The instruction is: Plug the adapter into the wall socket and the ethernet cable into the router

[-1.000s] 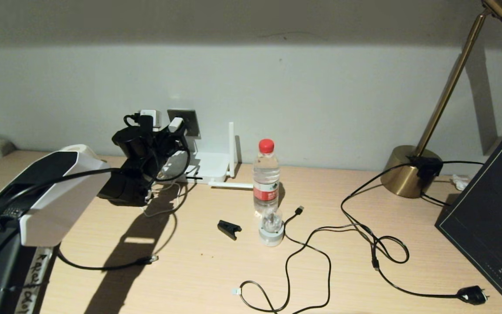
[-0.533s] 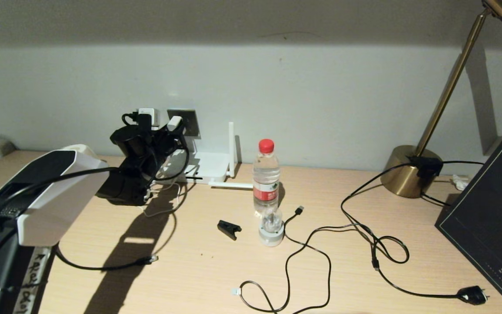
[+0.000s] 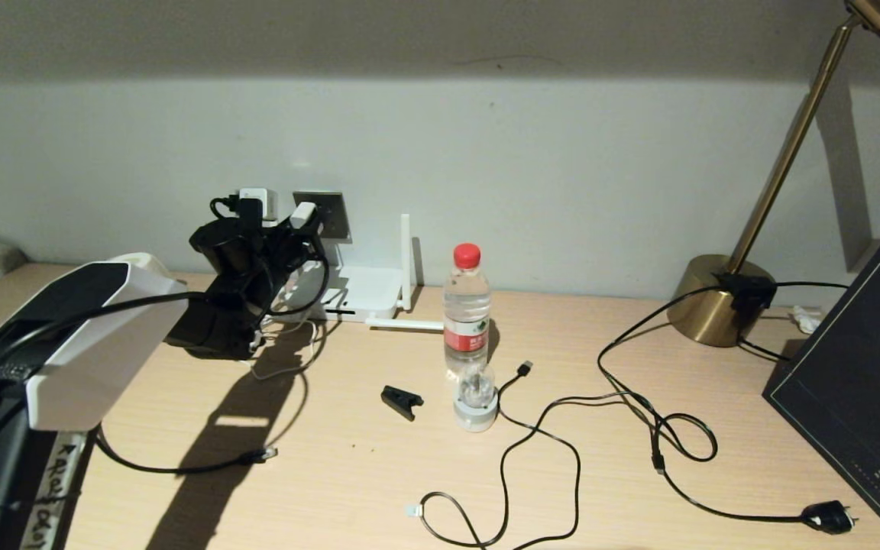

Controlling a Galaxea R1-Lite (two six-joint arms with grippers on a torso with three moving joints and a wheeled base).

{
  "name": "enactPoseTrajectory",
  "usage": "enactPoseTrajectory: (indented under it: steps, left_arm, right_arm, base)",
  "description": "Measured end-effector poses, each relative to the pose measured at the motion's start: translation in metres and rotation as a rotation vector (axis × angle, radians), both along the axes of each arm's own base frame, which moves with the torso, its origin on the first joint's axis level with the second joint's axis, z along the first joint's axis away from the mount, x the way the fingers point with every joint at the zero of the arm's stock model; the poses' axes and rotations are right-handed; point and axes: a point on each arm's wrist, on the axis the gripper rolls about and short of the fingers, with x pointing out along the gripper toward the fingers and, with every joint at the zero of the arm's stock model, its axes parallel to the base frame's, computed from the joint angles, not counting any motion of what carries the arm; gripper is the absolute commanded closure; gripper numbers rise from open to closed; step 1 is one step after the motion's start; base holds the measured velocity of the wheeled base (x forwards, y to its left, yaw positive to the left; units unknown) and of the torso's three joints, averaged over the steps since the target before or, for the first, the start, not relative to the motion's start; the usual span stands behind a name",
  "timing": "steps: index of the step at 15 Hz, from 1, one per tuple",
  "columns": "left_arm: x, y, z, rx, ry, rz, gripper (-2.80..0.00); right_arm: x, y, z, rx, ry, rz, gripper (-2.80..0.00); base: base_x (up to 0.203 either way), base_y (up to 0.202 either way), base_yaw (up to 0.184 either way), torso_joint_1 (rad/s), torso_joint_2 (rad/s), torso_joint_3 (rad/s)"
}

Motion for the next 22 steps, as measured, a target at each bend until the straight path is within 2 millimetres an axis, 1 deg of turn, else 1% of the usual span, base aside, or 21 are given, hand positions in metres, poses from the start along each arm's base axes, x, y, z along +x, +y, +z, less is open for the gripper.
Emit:
enactPoseTrajectory:
  steps: [22]
  left_arm:
    - [0.0015, -0.0013, -0.0047, 0.002, 0.010, -0.004, 0.00]
  right_arm:
    - [0.0000, 0.0000, 0.0000, 0.000, 0.000, 0.000, 0.00]
  base:
    - [0.000, 0.000, 0.000, 0.000, 0.00, 0.000]
